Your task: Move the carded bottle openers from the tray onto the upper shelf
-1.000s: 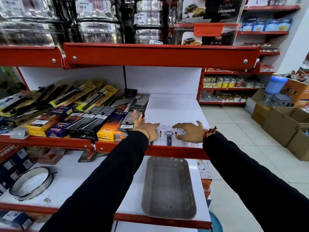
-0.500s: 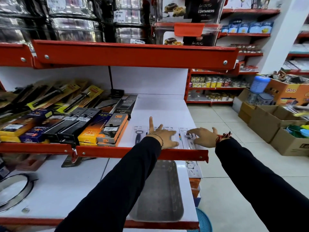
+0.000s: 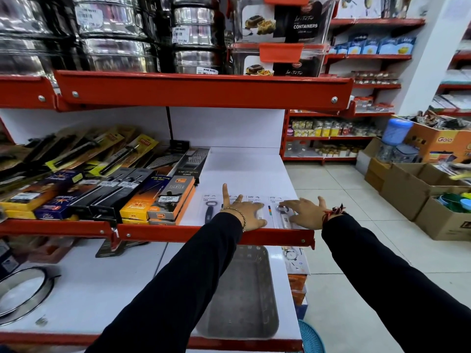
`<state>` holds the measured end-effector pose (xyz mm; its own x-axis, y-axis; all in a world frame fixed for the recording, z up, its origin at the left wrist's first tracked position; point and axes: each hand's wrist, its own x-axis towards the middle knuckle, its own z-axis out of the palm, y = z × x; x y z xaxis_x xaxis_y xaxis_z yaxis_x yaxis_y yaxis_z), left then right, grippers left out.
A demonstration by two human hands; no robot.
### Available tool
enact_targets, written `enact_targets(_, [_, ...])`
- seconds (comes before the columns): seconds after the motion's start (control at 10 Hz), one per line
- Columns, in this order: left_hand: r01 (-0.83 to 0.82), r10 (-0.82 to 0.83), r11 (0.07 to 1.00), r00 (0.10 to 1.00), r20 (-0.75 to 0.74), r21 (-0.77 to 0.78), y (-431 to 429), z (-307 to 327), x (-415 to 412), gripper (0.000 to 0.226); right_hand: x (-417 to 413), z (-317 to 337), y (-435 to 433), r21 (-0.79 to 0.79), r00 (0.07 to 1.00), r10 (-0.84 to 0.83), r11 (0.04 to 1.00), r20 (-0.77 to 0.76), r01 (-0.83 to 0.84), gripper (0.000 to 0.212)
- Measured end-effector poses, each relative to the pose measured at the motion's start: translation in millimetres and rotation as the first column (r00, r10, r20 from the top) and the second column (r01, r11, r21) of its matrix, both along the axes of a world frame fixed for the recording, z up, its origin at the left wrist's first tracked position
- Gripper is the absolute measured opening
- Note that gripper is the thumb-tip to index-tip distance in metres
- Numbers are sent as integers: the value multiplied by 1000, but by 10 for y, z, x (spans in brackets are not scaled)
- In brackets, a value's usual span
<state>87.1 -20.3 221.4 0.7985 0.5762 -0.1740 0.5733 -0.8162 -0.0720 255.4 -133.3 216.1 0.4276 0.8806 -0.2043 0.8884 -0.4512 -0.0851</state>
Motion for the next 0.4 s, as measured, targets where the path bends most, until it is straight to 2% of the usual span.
enact_targets(0.1, [3, -3, 1000, 999, 39, -3, -24, 28, -46, 67, -55, 4, -43, 75, 1000, -6, 997, 9, 5, 59])
enact_targets(0.2, [6, -8, 1000, 992, 127, 18, -24, 40, -182, 67, -130, 44, -156, 310, 998, -25, 951, 54, 7, 49])
enact_targets(0.3, [17, -32, 998, 968, 247, 61, -47, 134, -300, 64, -223, 139, -249, 498, 990, -29, 866, 139, -44, 40])
enact_targets(0.4, [14, -91, 986, 879, 469, 165, -122, 346, -433, 56, -434, 390, -332, 757, 974, -46, 637, 224, -144, 33])
